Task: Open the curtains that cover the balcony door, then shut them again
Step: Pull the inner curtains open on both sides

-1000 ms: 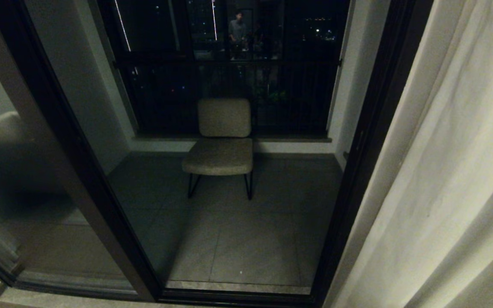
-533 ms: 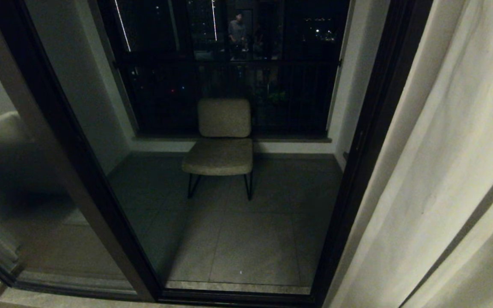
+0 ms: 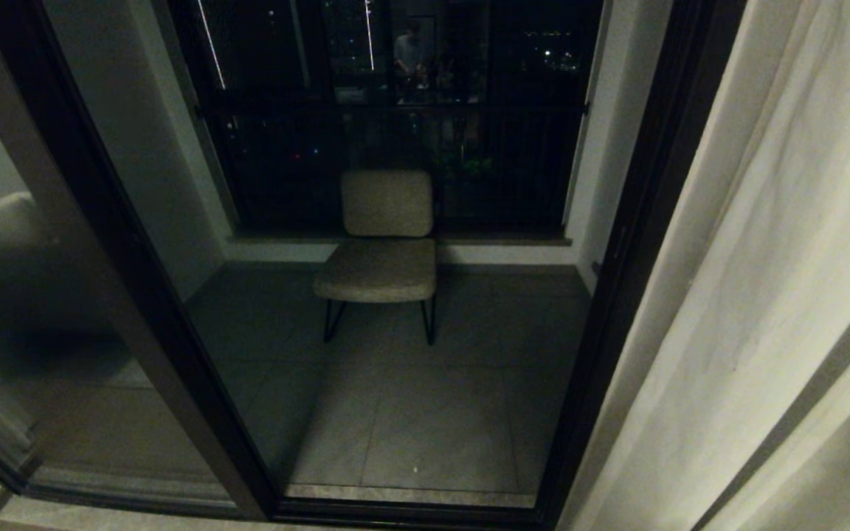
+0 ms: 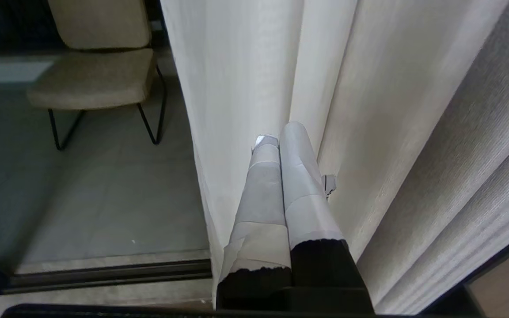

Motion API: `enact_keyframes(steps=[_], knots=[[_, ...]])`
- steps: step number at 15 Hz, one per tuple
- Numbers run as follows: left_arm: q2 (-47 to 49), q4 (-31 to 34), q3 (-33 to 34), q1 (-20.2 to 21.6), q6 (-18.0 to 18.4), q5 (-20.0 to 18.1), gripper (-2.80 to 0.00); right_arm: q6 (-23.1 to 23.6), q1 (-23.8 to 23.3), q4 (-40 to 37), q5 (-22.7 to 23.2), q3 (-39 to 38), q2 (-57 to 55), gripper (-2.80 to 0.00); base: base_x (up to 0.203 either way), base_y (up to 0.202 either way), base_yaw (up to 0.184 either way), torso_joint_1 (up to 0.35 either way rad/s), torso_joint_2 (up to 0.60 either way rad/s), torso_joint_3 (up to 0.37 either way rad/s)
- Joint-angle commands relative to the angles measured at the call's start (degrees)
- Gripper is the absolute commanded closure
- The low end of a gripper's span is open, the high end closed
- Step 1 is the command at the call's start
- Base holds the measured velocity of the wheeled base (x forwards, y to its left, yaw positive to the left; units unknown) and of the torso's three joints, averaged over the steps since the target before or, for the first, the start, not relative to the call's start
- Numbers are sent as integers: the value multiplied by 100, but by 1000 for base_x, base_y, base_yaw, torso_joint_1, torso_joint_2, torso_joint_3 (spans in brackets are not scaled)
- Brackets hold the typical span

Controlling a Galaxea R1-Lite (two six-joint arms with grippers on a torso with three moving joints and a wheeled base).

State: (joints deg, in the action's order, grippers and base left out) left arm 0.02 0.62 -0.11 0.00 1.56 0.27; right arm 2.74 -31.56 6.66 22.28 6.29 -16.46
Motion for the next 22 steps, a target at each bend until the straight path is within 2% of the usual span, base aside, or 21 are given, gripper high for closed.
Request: enact_keyframes(steps=[1,3,5,8,11,13,14,17,20,22], knots=[[-2,-1,-7,0,2,0,0,68,1,249,53,-277,-11,0,0,0,0,0,0,0],[-2,-1,2,0,2,0,0,259,47,589,340,-587,-8,0,0,0,0,0,0,0],[-2,-1,-7,0,2,0,0,392,707,565,341,-623,-16,0,0,0,0,0,0,0],[-2,-1,2,0,2,0,0,443,2129,389,-238,-623,-14,0,0,0,0,0,0,0],[-2,-1,-7,0,2,0,0,358,3224,140,-1179,-618,312,0,0,0,0,0,0,0],[-2,-1,2,0,2,0,0,349,3321,-174,-1756,-620,467,0,0,0,0,0,0,0],[-2,-1,-7,0,2,0,0,353,3272,-371,-1853,-617,728,0,0,0,0,0,0,0],[-2,-27,2,0,2,0,0,358,3174,-667,-2035,-611,1636,0,0,0,0,0,0,0],[-2,-27,7,0,2,0,0,-66,3165,-657,-2066,-620,1645,0,0,0,0,0,0,0],[-2,-27,2,0,2,0,0,-99,3165,-655,-2087,-620,1646,0,0,0,0,0,0,0]])
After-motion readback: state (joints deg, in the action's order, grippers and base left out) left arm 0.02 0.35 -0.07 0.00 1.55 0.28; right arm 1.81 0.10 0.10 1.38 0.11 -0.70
